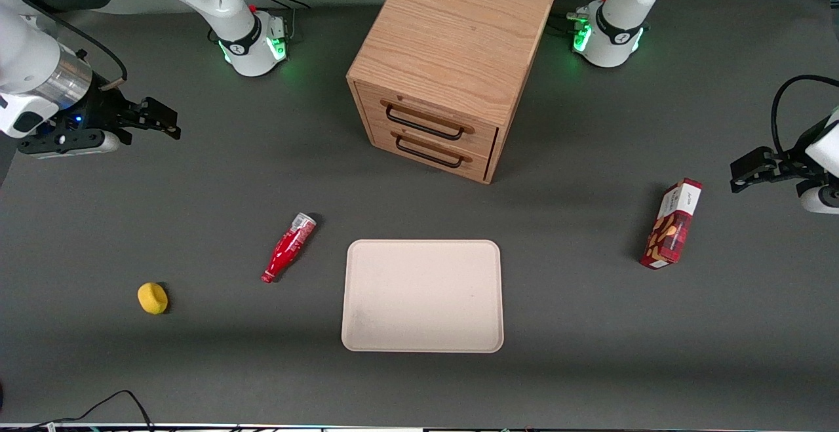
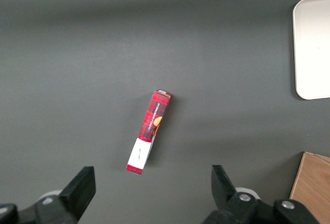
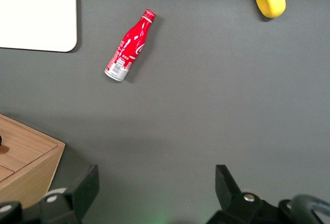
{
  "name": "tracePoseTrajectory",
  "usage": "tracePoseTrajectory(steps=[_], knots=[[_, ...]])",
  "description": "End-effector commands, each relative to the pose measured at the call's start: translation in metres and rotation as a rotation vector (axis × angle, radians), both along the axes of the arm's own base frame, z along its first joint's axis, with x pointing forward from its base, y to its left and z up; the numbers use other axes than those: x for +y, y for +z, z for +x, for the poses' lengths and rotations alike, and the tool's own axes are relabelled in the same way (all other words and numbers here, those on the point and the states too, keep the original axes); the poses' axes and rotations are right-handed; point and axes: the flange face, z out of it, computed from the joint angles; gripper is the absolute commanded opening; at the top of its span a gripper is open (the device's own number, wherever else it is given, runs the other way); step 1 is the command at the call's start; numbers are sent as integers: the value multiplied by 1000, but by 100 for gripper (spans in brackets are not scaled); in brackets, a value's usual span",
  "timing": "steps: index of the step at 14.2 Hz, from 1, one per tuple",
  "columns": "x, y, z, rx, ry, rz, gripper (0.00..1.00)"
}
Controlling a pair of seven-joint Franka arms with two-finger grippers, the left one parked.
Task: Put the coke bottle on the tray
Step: 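Move the right gripper down over the red Coca-Cola bottle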
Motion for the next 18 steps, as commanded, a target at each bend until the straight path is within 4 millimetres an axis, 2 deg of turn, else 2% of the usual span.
tracePoseTrajectory(steps=[1,4,6,8,11,13,14,16,18], knots=[[2,1,6,14,-20,-15,100],[5,2,13,11,-22,-14,100],[12,-5,14,34,-29,-19,100],[39,-27,28,67,-117,-40,100],[83,-82,70,128,-222,-64,100],[98,-120,90,100,-327,-55,100],[116,-145,90,104,-338,-55,100],[123,-188,90,72,-358,-65,100],[129,-218,85,25,-440,-45,100]])
